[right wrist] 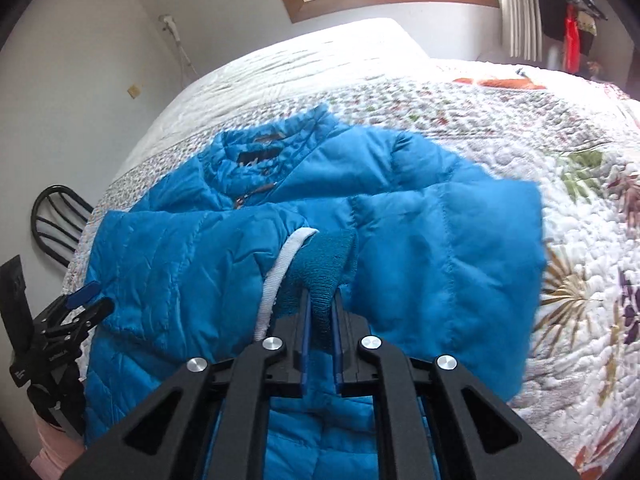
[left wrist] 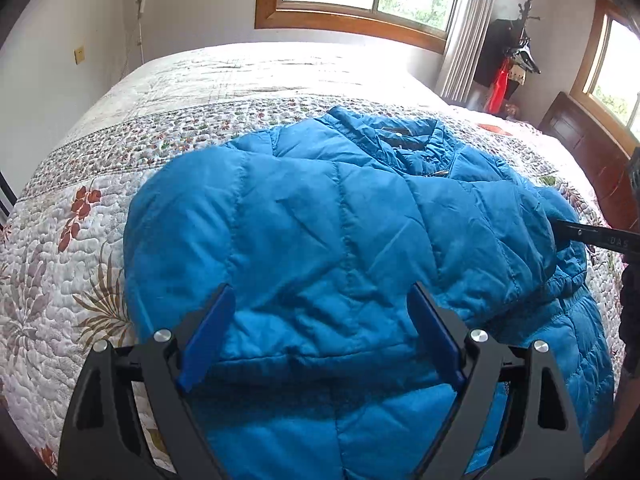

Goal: Fold large clothes

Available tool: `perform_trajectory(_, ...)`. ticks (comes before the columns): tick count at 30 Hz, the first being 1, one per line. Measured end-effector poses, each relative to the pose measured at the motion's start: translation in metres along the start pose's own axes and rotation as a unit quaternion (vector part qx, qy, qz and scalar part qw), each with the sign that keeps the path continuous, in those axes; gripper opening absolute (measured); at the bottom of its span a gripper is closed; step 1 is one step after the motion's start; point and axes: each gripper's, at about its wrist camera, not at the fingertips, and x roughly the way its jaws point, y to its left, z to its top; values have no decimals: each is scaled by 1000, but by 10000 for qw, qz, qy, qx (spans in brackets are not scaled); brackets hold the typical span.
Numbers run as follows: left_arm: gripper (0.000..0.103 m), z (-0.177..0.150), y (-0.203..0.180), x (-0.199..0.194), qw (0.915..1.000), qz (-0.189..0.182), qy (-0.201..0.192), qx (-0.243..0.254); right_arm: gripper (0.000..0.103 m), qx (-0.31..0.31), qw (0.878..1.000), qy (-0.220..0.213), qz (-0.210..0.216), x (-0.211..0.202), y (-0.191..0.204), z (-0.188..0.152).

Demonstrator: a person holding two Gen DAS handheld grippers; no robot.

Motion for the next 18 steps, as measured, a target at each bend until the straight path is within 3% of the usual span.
perform_trajectory(4,87,1,1,1,10000,40,-13,5,8,275,9989,-148,-337,-12,-25,8)
perform_trajectory(7,87,0,7,15,9998,63,163,-68,8,367,9965,-41,-748,3,-39,9)
perform_trajectory(13,87,-2,15,31,9994,-9,334,-110,10,274,9956,174,-880,23,-41,5)
perform_trajectory(15,87,1,18,22,9994,-87,283,-190,19,301,9953,76,-917,13,-38,7)
perform_trajectory(18,87,9,21,-1,9997,-117,-26,-217,20,241,9941,-371,-993,-21,-30,11)
